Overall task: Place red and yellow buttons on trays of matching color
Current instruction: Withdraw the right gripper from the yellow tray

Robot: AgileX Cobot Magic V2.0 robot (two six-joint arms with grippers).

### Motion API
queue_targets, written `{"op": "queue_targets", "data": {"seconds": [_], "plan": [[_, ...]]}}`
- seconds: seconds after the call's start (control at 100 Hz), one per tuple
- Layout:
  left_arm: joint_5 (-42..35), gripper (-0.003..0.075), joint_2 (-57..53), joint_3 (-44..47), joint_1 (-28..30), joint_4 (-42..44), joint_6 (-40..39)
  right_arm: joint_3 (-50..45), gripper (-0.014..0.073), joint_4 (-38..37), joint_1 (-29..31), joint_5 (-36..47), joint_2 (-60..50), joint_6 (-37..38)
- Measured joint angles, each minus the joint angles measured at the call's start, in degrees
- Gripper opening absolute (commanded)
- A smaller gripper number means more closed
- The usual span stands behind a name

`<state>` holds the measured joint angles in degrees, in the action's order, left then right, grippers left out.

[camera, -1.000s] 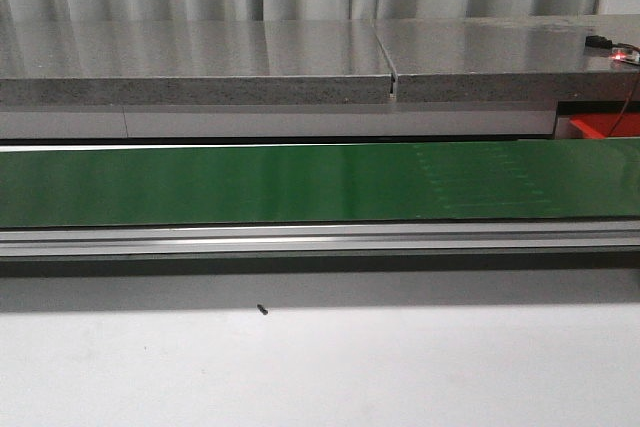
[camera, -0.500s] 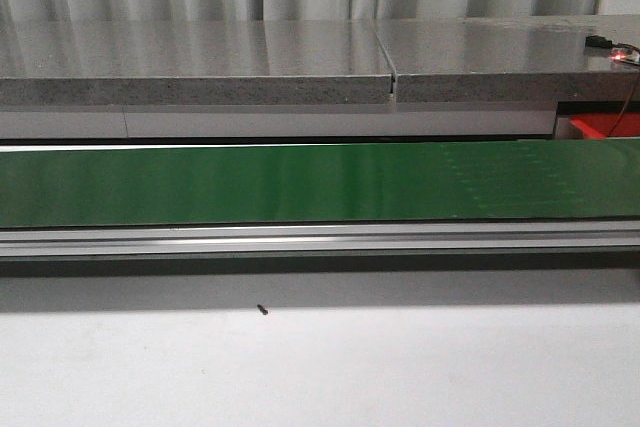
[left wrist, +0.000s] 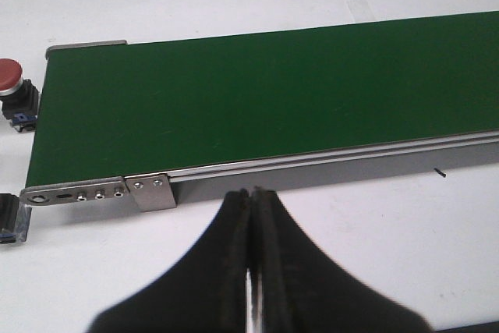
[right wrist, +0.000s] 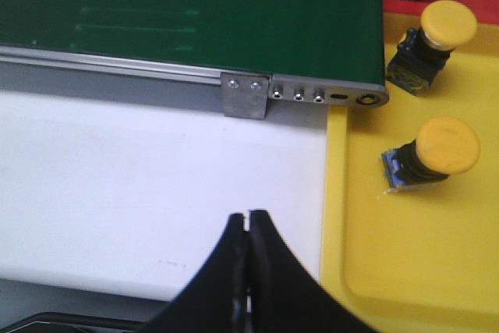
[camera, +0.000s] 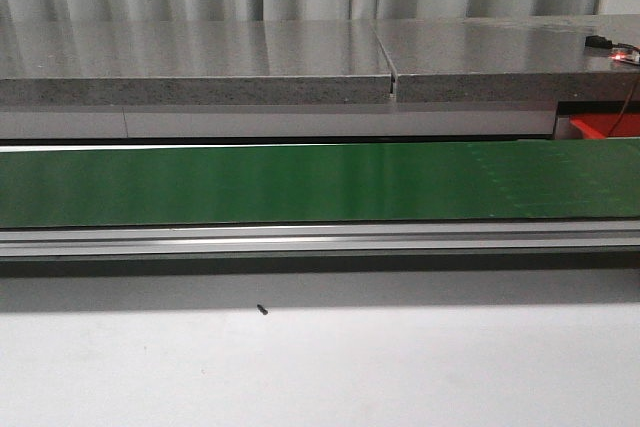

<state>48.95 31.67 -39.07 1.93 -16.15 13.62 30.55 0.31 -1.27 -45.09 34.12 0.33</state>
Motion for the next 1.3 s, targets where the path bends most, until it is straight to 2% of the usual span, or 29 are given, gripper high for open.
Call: {"op": "queue_targets", "data": {"seconds": [1.3], "plan": [[-1.0,-0.002,0.1,0.0,0.0,0.0,0.0,0.0,-0.0092,-1.2,-0.5,-0.1,0.0,1.7]]}}
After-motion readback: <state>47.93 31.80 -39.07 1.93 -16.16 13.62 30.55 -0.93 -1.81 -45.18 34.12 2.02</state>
